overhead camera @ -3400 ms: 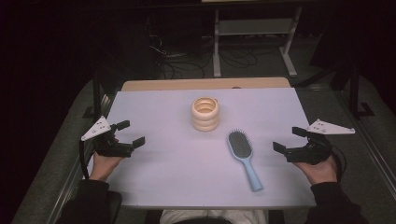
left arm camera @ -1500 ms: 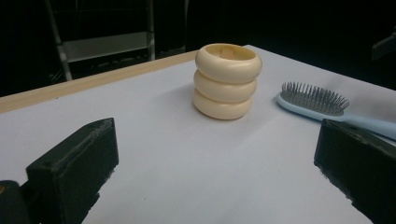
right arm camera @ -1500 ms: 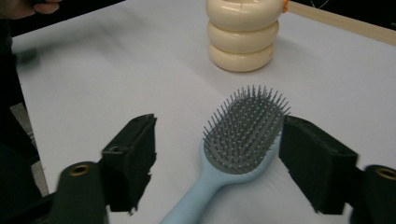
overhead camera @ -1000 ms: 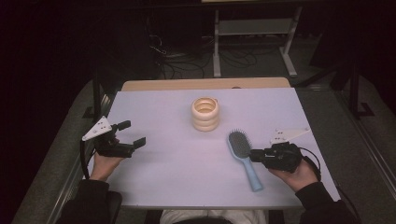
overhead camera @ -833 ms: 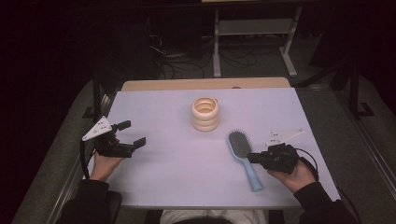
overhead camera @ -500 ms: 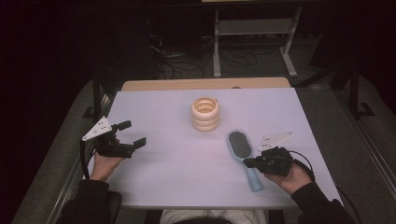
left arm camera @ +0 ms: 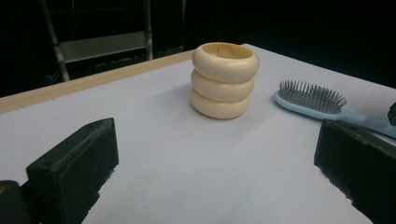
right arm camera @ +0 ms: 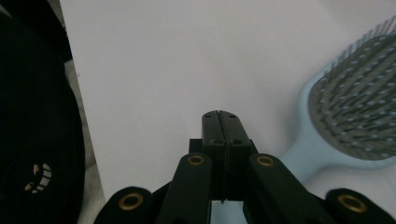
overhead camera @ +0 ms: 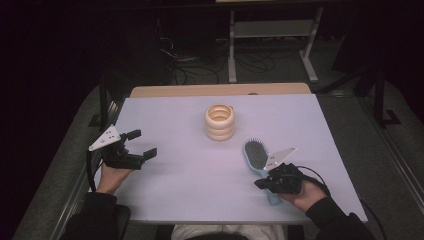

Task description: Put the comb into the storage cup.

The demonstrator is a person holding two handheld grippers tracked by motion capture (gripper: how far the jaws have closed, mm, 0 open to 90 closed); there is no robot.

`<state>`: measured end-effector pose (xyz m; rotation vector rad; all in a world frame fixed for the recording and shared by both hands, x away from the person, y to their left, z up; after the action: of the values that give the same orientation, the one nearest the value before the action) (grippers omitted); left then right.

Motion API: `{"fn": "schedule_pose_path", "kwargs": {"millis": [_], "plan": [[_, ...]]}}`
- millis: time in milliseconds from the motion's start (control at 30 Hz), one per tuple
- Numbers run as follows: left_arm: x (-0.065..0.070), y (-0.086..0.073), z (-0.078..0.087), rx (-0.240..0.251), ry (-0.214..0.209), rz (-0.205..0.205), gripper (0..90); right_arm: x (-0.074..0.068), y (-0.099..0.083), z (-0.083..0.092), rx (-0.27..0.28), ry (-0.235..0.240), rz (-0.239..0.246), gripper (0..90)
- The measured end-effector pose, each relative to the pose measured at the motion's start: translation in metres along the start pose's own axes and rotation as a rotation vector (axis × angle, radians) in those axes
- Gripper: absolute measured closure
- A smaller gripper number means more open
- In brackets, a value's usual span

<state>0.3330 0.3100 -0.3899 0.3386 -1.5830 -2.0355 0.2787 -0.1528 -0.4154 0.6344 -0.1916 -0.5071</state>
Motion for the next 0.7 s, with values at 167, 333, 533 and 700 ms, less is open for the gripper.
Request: {"fn": "schedule_pose_path", "kwargs": {"millis": [167,333,533,700], "plan": [[0.000,0.000,0.000,-0.001,0.000,0.000,0.0,-0.002,-0.001,-0.008,-0.057,0.025,0.003,88.8],[0.000,0.000,0.000,-0.004,-0.001,0.000,0.0,-0.004,-0.002,-0.014,-0.107,0.041,0.017,88.8],[0.000,0.000,-0.001,-0.006,-0.002,0.003,0.0,-0.005,-0.004,-0.018,-0.147,0.068,0.025,88.8],[0.000,0.000,-0.001,-0.007,-0.004,0.003,0.0,-0.002,-0.006,-0.019,-0.167,0.076,0.011,88.8]]}}
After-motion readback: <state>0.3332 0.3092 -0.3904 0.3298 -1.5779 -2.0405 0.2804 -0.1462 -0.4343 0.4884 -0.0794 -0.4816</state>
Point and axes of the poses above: each handheld gripper's, and its own axes: z roughly backward along the jaws, y roughly out of its top, x roughly to its right, the point moved 1 cm from there along -z, roughly forward along the jaws, and after that the axes turned 8 degrees about -y, right-handed, at the moved point
